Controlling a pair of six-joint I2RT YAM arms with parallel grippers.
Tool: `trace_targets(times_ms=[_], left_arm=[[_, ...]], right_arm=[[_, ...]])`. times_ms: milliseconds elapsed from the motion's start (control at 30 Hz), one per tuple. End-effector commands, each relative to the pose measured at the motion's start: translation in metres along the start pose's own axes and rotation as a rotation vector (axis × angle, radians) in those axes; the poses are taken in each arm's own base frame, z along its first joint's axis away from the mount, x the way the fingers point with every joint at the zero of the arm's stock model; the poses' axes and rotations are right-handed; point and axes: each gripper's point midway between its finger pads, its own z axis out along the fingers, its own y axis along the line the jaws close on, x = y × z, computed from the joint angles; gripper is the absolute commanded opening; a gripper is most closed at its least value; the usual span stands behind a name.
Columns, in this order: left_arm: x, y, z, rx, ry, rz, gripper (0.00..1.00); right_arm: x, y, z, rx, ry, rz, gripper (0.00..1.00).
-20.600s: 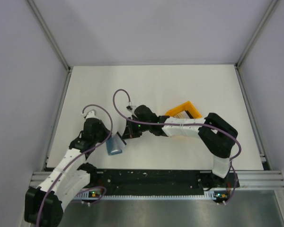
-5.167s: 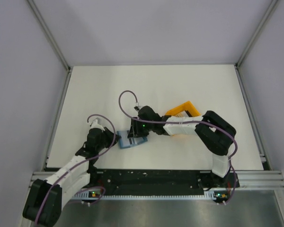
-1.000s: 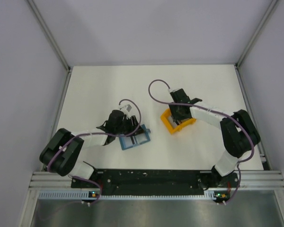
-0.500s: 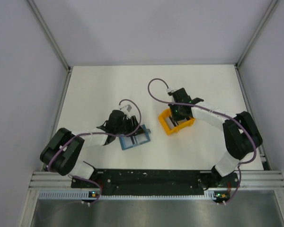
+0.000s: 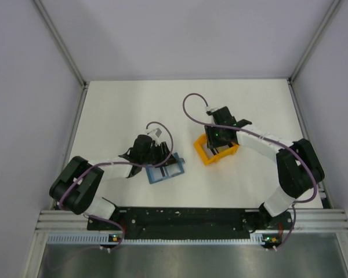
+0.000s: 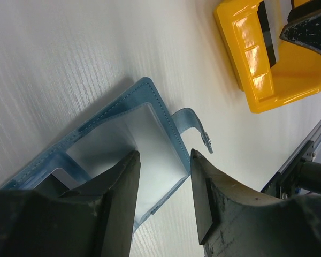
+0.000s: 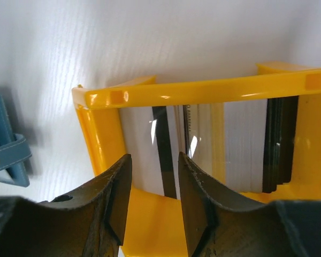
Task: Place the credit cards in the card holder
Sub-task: Pick up the credit card from the storage box.
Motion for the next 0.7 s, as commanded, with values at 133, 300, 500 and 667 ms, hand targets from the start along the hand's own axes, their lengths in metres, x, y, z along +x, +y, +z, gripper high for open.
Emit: trace_targets(times_ms=[133,300,500,667], left_arm=[[-0.022,-0.025,0.003,0.079,-0.047,0.048,0.47],[-0.021,-0.023,0.003,0.075,-0.042,0.044,0.47],[-0.022,-0.024,0.005,0.077,-0.038,0.047,0.47],[-0.021,-0.025,0.008,0.081,-0.028,0.045,0.47]], right_arm=[[-0.01,-0.022,0.008,0.075,-0.022,0.035,0.42],[0.005,-0.007,0.019,-0.019,0.028,0.048,0.42],[0.013,0.011,0.019,-0.13,0.055,0.057,0.41],[0.001,0.03,0.007,-0.223,0.024,0.062,0.36]])
